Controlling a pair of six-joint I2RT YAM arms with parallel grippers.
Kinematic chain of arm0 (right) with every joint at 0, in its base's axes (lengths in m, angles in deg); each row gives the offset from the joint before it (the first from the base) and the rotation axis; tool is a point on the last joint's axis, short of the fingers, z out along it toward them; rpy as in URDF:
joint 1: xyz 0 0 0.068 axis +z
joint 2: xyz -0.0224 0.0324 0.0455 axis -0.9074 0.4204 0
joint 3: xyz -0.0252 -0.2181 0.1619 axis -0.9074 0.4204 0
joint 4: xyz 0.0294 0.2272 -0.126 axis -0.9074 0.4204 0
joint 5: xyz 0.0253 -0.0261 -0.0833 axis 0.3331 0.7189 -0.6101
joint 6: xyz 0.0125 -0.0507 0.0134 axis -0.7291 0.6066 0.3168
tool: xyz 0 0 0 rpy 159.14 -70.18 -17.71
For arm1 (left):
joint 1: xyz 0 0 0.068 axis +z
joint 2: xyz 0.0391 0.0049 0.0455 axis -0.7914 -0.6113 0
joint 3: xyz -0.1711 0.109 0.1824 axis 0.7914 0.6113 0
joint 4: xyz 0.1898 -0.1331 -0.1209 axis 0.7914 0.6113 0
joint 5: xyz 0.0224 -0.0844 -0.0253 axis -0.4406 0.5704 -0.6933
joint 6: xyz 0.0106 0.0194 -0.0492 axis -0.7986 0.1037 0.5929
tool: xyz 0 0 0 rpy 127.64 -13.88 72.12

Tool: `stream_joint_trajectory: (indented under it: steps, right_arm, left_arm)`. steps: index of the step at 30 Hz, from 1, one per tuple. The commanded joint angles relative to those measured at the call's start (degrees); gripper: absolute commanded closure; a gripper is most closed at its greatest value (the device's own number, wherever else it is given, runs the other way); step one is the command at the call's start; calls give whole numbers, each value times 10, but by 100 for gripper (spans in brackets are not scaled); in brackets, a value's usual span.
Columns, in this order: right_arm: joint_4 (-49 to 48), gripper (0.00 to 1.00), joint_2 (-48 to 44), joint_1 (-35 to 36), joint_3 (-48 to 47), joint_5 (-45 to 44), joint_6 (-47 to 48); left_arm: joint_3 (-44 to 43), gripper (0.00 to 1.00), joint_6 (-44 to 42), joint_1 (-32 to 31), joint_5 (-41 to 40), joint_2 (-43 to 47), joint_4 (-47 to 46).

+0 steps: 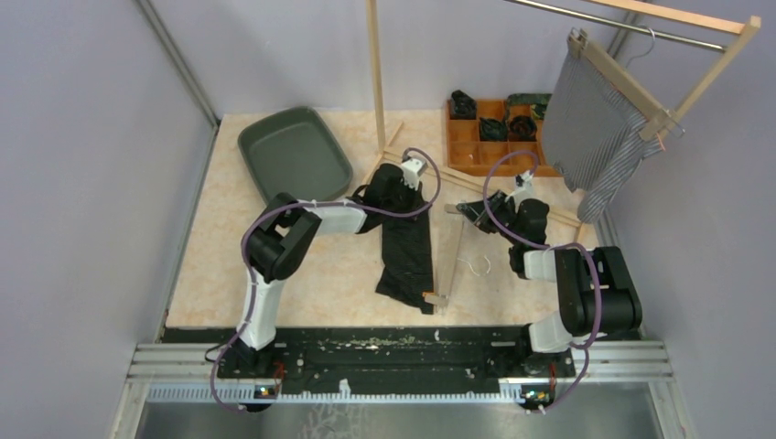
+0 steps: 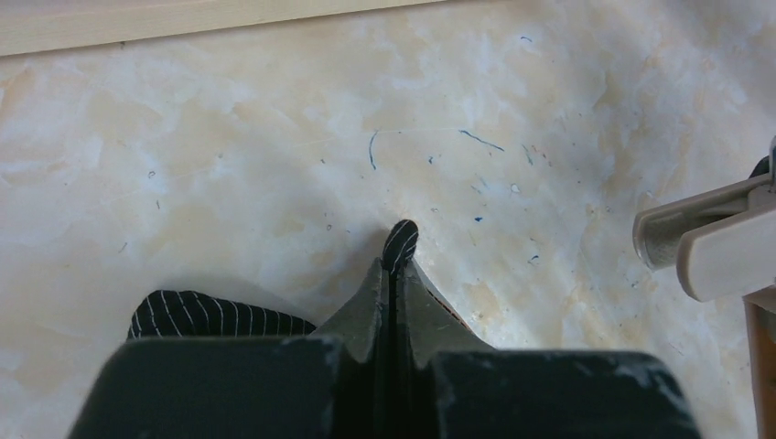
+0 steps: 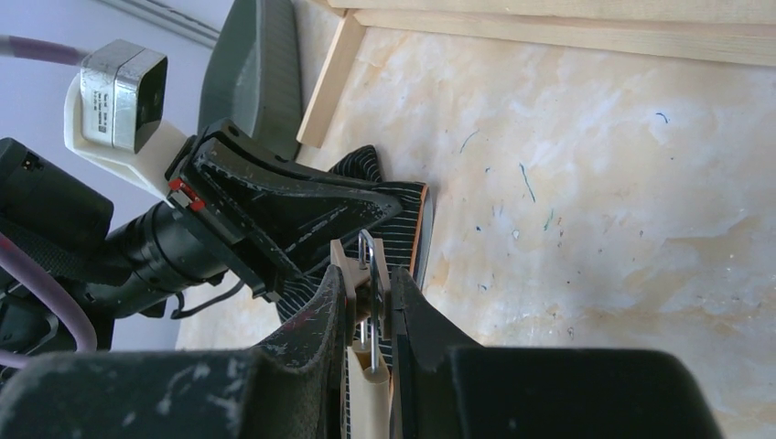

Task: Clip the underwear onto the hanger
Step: Clamp the underwear onto the hanger.

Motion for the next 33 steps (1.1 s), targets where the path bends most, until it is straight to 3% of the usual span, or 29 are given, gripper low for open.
stream_joint_trajectory:
  steps: [1,15,33]
  right_arm:
    - [-20,100,-8,4,-4,7,27]
    - [-28,100,-2,4,-12,30,35]
    - [-139,100,37,7,-3,94,9]
  left_arm:
    - [24,100,42,10,8,32,-54]
    - [78,100,195,42,135,87,-199]
    - [65,100,237,47,179,64,-249]
